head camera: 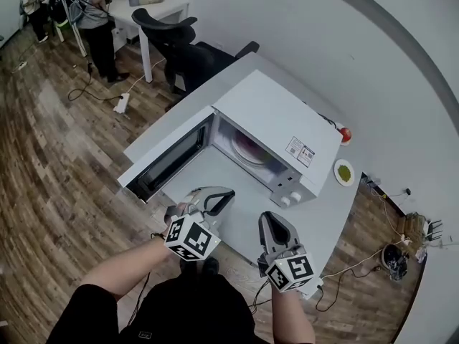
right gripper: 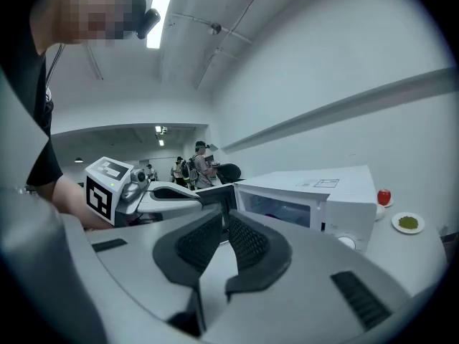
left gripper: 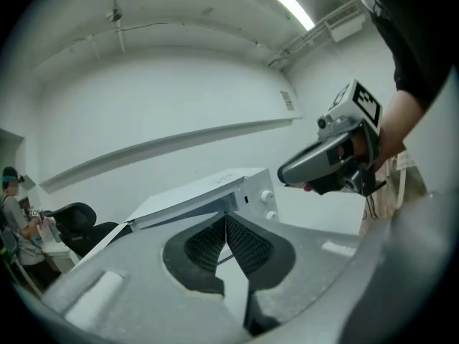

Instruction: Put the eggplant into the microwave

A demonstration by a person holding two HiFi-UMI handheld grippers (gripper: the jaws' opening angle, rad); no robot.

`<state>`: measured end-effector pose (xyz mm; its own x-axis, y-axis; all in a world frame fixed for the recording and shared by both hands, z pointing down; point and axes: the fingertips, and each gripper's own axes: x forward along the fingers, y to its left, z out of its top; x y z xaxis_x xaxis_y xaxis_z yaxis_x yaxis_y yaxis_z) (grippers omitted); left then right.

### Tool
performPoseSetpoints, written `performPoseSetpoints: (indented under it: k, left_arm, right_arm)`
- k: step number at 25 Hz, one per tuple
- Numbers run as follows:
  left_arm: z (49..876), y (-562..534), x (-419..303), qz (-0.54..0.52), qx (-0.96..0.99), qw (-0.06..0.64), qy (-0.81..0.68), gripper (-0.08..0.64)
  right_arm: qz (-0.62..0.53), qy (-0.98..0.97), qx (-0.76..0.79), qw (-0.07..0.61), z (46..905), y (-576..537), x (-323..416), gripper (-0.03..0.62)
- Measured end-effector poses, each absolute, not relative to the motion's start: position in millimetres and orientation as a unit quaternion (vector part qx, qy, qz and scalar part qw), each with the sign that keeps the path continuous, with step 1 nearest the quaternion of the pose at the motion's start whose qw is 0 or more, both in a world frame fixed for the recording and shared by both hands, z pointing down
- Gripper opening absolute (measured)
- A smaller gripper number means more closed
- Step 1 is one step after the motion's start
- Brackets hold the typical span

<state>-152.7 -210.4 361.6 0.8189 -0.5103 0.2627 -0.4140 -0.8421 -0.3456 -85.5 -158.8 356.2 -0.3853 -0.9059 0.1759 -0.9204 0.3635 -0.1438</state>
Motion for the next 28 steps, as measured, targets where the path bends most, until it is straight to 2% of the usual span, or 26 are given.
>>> performPoseSetpoints:
  k: [6,11,18,28]
  left_arm:
    - [331.7,-168.8,-162.9,-0.13,-0.957,0.053,0.254,0.011]
    - [305.7,-136.4,-164.4,-0.109,-0.955,0.03,0.274,0.011]
    - [282.8,-97.2,-154.5,-0.074,-0.952,-0.039,0.296,0.011]
    - [267.4,-62.7,-153.1,-0.054,-0.95,-0.084,0.295,0.011]
  right_arm:
    - [0.104,-0.841,0.53,0.029,335.3,-126.0,-93.8,0.04]
    - [0.124,-0.849,0.513,-0.005,318.6,-96.8,-85.5,0.04]
    - [0.106,-0.864,0.491,0.002,292.0,-56.9,-72.2,0.04]
    - [0.097,-0.861,0.499,-0.014,274.4,-38.7,-80.3,0.031]
